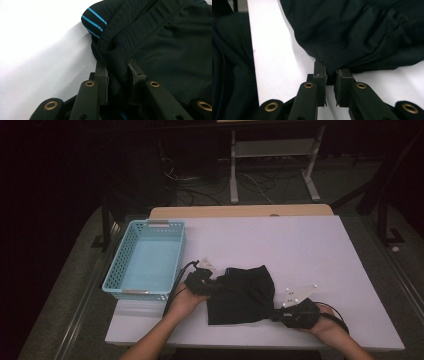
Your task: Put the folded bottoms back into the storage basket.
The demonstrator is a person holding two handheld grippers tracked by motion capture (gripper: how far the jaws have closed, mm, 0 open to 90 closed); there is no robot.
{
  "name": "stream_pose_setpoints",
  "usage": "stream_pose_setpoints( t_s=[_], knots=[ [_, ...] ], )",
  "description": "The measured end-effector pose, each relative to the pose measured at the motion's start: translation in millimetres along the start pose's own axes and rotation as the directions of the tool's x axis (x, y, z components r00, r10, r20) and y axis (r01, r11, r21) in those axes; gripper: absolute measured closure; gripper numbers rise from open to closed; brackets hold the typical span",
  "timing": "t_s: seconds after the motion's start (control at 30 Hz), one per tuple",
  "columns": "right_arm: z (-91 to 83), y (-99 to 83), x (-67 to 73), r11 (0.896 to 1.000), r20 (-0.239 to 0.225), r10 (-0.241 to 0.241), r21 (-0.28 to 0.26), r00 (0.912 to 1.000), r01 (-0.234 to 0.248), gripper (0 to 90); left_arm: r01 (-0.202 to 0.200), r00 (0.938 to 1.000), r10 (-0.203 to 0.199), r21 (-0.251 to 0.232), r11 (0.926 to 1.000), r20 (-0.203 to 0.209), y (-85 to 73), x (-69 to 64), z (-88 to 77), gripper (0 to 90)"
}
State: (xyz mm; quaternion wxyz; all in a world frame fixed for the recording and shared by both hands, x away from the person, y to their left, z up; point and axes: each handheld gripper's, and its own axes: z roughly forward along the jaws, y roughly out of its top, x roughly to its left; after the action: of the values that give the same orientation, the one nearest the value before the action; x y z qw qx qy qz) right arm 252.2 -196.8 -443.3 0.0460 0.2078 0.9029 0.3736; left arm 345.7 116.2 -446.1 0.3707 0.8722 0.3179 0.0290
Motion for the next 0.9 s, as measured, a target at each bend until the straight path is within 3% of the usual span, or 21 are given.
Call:
stream_pose_setpoints(
  t_s=[0.4,0.67,0.9],
  knots=[
    [-7.2,23.5,-5.3,0.992,-0.017,0.025,-0.12,0.9995,-0.027,80.5,-0.004,1.0,0.004,0.007,1.0,0.002,0.4,0.8,-0.3,74.2],
    [-8.8,45.1,-13.7,0.981,-0.021,0.032,-0.191,0.9993,-0.036,80.6,-0.005,1.0,0.005,0.006,1.0,0.001,0.5,0.5,-0.2,74.3],
    [-5.0,58.5,-21.0,0.974,-0.022,0.033,-0.225,0.9992,-0.037,80.6,0.002,1.0,-0.002,0.008,1.0,0.003,1.3,1.3,-0.6,76.1]
  ],
)
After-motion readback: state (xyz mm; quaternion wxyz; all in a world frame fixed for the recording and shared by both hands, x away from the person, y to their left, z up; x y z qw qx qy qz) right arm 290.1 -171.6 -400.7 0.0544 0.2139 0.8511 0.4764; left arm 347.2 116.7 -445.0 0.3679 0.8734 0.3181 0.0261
